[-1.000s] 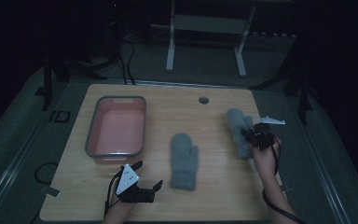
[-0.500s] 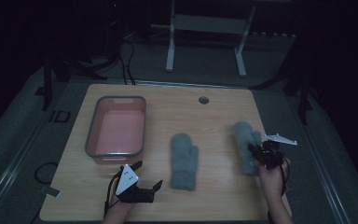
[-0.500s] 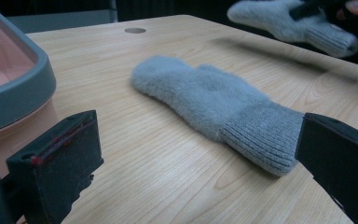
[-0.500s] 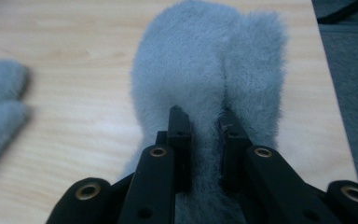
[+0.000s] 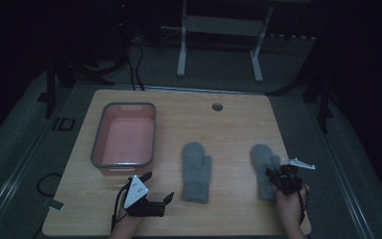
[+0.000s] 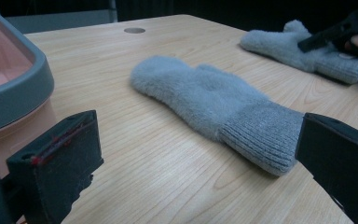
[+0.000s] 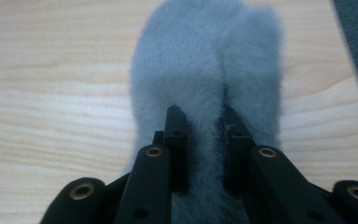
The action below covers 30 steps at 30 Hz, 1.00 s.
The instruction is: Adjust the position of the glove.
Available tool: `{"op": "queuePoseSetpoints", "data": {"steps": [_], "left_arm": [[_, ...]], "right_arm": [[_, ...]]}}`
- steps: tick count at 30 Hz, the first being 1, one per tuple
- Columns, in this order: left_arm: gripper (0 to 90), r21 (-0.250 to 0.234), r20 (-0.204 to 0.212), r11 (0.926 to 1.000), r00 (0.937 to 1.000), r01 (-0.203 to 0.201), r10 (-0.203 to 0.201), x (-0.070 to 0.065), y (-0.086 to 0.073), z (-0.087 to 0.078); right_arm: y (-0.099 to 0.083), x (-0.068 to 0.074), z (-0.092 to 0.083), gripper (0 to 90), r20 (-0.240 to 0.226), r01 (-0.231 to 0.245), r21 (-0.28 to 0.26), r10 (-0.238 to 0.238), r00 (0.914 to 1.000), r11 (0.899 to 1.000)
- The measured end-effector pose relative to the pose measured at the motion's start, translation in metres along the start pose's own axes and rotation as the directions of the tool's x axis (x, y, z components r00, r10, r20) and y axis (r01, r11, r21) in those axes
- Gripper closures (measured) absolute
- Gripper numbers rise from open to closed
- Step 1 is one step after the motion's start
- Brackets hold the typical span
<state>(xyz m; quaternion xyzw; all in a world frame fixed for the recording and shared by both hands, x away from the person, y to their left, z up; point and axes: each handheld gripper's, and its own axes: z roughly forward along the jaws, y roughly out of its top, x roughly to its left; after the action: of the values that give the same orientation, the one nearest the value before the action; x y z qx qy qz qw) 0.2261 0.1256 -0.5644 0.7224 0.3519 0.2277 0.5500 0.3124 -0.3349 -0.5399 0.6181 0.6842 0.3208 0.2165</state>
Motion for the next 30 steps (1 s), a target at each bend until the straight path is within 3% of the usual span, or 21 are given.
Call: {"op": "queuePoseSetpoints", "data": {"steps": [4, 7, 9, 11, 13, 15, 16, 20, 22, 24, 28, 30], "left_arm": [[0.7, 0.000, 0.001, 1.0000, 1.0000, -0.004, 0.004, -0.001, 0.000, 0.000], [0.7, -0.002, -0.002, 1.0000, 1.0000, 0.000, 0.000, 0.000, 0.000, -0.001], [0.7, -0.004, -0.003, 1.0000, 1.0000, 0.003, -0.003, 0.000, 0.000, -0.001], [0.7, -0.003, -0.001, 1.0000, 1.0000, 0.003, -0.003, 0.000, 0.000, -0.001], [0.7, 0.001, 0.000, 1.0000, 1.0000, -0.001, 0.001, 0.000, 0.000, -0.001], [0.7, 0.001, 0.000, 1.0000, 1.0000, -0.002, 0.002, 0.000, 0.000, 0.000], [0.7, 0.000, 0.001, 1.0000, 1.0000, -0.001, 0.001, 0.000, 0.000, 0.000], [0.7, 0.001, 0.001, 1.0000, 1.0000, 0.003, -0.003, 0.000, 0.000, 0.000], [0.7, 0.004, 0.001, 1.0000, 1.0000, -0.002, 0.002, 0.000, 0.000, 0.000], [0.7, 0.004, 0.003, 1.0000, 1.0000, -0.003, 0.003, -0.001, 0.000, 0.000], [0.7, 0.003, 0.004, 1.0000, 1.0000, -0.002, 0.002, -0.001, 0.000, 0.000], [0.7, -0.001, 0.003, 1.0000, 1.0000, -0.002, 0.002, -0.001, 0.000, 0.000]], "right_arm": [[0.000, 0.002, 0.001, 69.2, 0.005, 0.019, -0.004, -0.019, 0.9998, 1.000], [0.002, 0.000, -0.001, 58.5, -0.025, 0.023, -0.006, -0.023, 0.9994, 1.000], [0.005, -0.001, -0.004, 50.3, -0.054, 0.048, -0.015, -0.049, 0.9973, 0.999], [0.007, -0.001, -0.006, 48.9, -0.068, 0.092, -0.014, -0.093, 0.9933, 0.996], [0.010, -0.002, -0.007, 44.0, -0.123, 0.170, -0.034, -0.173, 0.9772, 0.985], [0.010, -0.002, -0.006, 44.1, -0.110, 0.220, -0.027, -0.222, 0.9688, 0.975], [0.010, -0.003, -0.004, 44.1, -0.121, 0.258, -0.027, -0.259, 0.9582, 0.966], [0.008, -0.007, 0.001, 44.3, -0.108, 0.312, -0.013, -0.311, 0.9443, 0.950], [0.005, -0.010, 0.006, 45.2, -0.117, 0.316, -0.013, -0.316, 0.9416, 0.949], [0.001, -0.012, 0.009, 51.3, -0.108, 0.311, -0.030, -0.312, 0.9438, 0.950], [0.000, -0.015, 0.008, 74.7, -0.108, 0.205, -0.036, -0.208, 0.9722, 0.978], [0.001, -0.013, 0.004, 80.1, -0.095, 0.192, -0.044, -0.195, 0.9761, 0.980]]}}
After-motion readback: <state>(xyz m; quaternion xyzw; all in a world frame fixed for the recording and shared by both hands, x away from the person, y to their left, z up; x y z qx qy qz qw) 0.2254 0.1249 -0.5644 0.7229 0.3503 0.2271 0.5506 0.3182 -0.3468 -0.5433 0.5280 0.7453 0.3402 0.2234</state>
